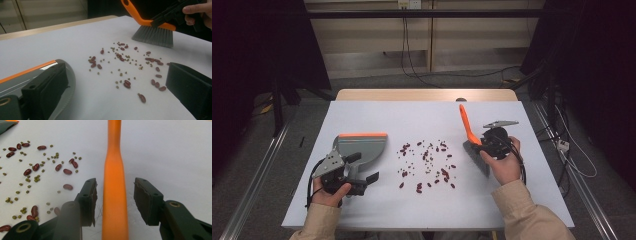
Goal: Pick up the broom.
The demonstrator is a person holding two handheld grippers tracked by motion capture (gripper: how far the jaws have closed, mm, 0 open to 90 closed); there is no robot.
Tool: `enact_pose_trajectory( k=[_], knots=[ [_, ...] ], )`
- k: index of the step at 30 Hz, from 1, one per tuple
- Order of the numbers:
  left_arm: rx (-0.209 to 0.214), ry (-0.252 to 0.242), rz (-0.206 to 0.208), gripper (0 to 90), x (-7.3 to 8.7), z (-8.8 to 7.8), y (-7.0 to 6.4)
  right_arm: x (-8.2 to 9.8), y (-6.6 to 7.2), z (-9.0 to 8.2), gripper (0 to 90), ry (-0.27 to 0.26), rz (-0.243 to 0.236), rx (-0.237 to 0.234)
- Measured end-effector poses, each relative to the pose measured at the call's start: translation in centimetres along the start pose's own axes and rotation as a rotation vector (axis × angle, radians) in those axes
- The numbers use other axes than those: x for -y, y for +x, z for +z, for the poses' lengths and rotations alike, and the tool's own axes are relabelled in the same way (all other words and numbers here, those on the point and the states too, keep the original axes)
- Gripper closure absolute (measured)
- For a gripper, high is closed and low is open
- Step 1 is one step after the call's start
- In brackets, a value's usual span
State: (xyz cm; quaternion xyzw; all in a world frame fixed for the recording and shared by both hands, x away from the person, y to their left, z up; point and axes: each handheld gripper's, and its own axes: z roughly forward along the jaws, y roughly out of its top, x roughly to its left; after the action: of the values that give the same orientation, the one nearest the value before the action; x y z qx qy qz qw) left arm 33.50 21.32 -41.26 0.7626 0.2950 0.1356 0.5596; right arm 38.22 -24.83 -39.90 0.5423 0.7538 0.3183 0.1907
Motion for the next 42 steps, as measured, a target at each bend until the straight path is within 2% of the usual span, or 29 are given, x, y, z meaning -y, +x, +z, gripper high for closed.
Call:
enact_pose_trajectory(
  k=[7,10,18,25,30,35,37,41,42],
  knots=[
    [0.000,-0.002,-0.001,4.0,0.0,0.0,-0.1,0.8,-0.1,-0.7,54.0,-0.004,0.013,-0.022],
    [0.001,-0.003,0.001,4.0,-0.1,0.0,-0.1,1.2,-0.2,-0.8,56.1,0.003,0.014,-0.008],
    [0.000,-0.003,0.001,4.0,-0.1,-0.1,-0.1,1.5,-0.2,-0.5,70.1,0.019,-0.008,0.010],
    [0.001,-0.004,0.003,4.0,-0.1,-0.1,0.0,1.5,-0.2,-0.3,71.0,0.013,0.016,0.018],
    [0.000,-0.003,0.006,4.0,-0.1,-0.1,0.0,1.1,0.2,-0.5,71.4,0.061,0.024,0.016],
    [-0.003,-0.005,0.004,4.0,-0.1,-0.2,0.0,1.1,0.2,-0.4,71.4,0.033,0.042,-0.005],
    [-0.001,-0.004,0.005,4.0,-0.1,-0.2,0.0,1.0,0.2,-0.4,71.4,0.007,0.040,-0.002],
    [-0.001,-0.009,0.000,4.0,-0.2,-0.3,-0.1,0.7,0.2,-0.4,71.4,-0.065,0.031,-0.029],
    [-0.001,-0.010,0.000,4.0,-0.2,-0.3,0.0,0.5,0.2,-0.4,71.4,-0.066,0.035,-0.034]
  ],
)
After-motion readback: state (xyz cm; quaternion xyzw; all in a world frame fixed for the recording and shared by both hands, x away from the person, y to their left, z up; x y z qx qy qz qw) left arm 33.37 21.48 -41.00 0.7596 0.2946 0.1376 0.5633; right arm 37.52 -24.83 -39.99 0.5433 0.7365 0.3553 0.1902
